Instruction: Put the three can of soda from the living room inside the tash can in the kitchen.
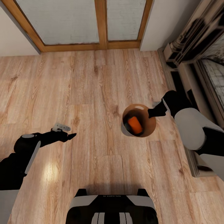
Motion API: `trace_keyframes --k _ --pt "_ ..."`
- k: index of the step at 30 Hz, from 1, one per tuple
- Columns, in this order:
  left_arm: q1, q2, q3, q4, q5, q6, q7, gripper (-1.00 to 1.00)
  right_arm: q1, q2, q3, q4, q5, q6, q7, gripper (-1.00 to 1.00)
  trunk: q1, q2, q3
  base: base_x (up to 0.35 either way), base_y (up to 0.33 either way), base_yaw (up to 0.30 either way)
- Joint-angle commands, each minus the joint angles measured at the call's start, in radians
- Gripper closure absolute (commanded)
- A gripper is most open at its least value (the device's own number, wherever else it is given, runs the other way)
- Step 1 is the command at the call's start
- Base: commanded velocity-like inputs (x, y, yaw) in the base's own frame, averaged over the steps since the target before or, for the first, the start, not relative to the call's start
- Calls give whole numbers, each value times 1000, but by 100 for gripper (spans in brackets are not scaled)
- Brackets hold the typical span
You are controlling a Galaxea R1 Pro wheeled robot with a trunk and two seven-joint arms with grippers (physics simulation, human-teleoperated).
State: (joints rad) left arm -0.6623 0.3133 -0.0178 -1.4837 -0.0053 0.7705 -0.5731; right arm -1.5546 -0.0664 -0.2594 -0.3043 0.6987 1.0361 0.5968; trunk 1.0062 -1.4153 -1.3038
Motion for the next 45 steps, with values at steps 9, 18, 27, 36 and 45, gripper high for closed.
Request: trace_keyframes --k 9,18,27,36,45 --pt "86 -20 28 -18 -5 -79 111 -100 4 6 -64 1 -34 11 -4 100 34 -63 -28 0 0 0" --pt "93 -20 28 -47 -4 -79 120 -100 34 -11 -63 -6 -30 11 -5 100 69 -126 -56 0 0 0" --pt "93 -20 28 -49 -4 -63 121 -100 65 -15 -55 -13 -26 11 -5 100 103 -189 -85 0 0 0" --pt "93 -20 28 -49 -4 -62 122 -100 66 -15 -54 -17 -6 11 -5 100 115 -210 -94 0 0 0" --pt "93 -22 26 -50 -3 -61 122 -100 70 -18 -57 -16 -6 11 -7 100 130 -238 -107 0 0 0"
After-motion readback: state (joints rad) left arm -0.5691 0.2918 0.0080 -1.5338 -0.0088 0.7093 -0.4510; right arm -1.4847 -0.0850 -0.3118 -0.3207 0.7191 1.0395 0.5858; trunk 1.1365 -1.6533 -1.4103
